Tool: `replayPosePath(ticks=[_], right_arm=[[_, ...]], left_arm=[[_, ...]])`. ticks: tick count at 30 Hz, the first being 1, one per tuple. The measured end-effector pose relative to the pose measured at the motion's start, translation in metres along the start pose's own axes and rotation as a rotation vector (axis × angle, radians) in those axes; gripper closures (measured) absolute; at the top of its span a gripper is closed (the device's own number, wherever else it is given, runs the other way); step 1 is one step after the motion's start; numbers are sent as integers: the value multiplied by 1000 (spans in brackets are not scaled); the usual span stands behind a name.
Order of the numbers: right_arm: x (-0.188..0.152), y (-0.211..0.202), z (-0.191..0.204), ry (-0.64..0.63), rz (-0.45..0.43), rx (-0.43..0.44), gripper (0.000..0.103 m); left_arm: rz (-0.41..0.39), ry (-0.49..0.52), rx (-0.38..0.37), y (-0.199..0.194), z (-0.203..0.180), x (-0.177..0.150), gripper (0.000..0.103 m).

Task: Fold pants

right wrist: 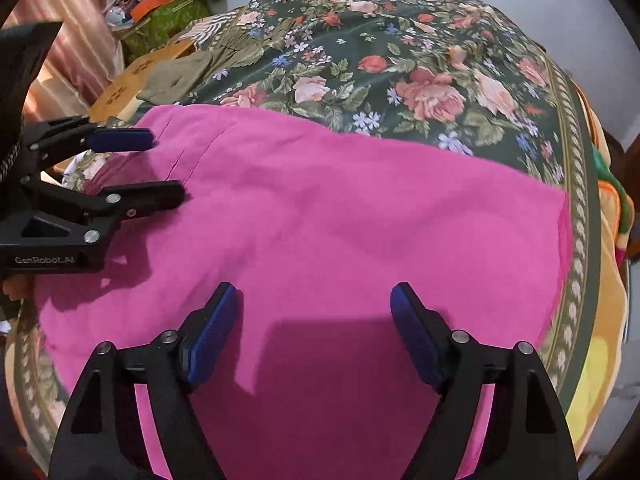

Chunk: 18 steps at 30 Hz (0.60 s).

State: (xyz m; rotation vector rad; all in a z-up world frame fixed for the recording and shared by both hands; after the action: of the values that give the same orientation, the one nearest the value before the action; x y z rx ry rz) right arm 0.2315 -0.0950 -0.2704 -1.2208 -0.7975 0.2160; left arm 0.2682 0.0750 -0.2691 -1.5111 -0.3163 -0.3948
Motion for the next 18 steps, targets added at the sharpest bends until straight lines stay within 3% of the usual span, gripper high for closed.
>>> replayPosePath(ticks=[6,10,18], right_arm=[[-22,-13,4,-20,-1,-40,27],[-37,-23,6,-1,-2,-56,27],[-69,-48,-2,80,-29,-76,27]], left_arm=[[-16,-109,-52,-18,17,-29,21],[-35,-148,-39,-31,24,-49,16],[-52,-216,-44,-52,34,-80,16]])
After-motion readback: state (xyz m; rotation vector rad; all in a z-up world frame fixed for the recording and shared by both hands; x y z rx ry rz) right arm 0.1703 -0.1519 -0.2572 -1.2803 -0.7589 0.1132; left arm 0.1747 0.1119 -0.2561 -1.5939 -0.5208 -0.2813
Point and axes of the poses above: each gripper's, at about its wrist camera, not at the fingertips, and y roughly the way its jaws point, z to its left, x to its top, the point moved 2 cm from there along y, roughly the way its jaws point, and after that the axes turned 2 degrees about -y, right-handed, at the moved point
